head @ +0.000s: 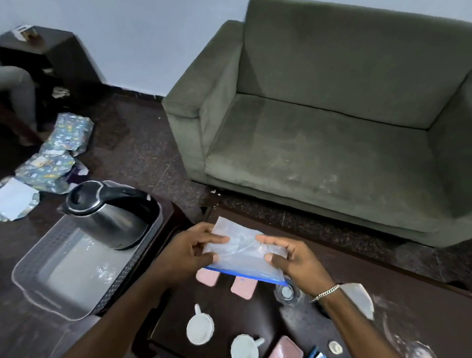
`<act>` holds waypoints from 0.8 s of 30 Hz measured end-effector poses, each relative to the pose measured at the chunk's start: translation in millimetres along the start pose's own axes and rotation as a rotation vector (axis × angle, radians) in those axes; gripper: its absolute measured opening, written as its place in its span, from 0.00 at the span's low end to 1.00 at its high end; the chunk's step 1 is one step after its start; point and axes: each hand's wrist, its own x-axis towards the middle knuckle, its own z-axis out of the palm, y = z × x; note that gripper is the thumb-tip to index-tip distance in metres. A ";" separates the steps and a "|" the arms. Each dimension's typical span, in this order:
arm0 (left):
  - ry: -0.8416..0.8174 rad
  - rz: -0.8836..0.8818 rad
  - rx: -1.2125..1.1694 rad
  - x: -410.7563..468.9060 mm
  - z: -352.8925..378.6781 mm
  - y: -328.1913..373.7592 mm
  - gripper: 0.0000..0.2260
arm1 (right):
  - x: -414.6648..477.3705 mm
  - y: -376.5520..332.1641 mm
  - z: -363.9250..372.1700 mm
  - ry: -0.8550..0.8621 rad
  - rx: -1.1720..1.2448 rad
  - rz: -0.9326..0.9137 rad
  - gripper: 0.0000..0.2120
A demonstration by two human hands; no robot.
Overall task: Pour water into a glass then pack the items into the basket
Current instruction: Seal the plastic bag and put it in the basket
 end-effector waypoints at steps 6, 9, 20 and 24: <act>0.131 -0.132 0.115 -46.7 -72.4 -31.3 0.22 | 33.7 -2.7 83.0 0.085 0.098 -0.058 0.19; 0.209 -0.208 0.149 -78.5 -111.2 -48.9 0.21 | 47.8 -2.7 139.4 0.084 0.028 -0.091 0.18; 0.400 -0.468 0.582 -138.2 -248.5 -143.1 0.14 | 96.5 14.0 336.2 -0.305 -0.801 -0.263 0.18; 0.220 -0.531 0.760 -137.0 -269.6 -180.2 0.22 | 117.3 27.7 381.3 -0.422 -1.017 -0.277 0.10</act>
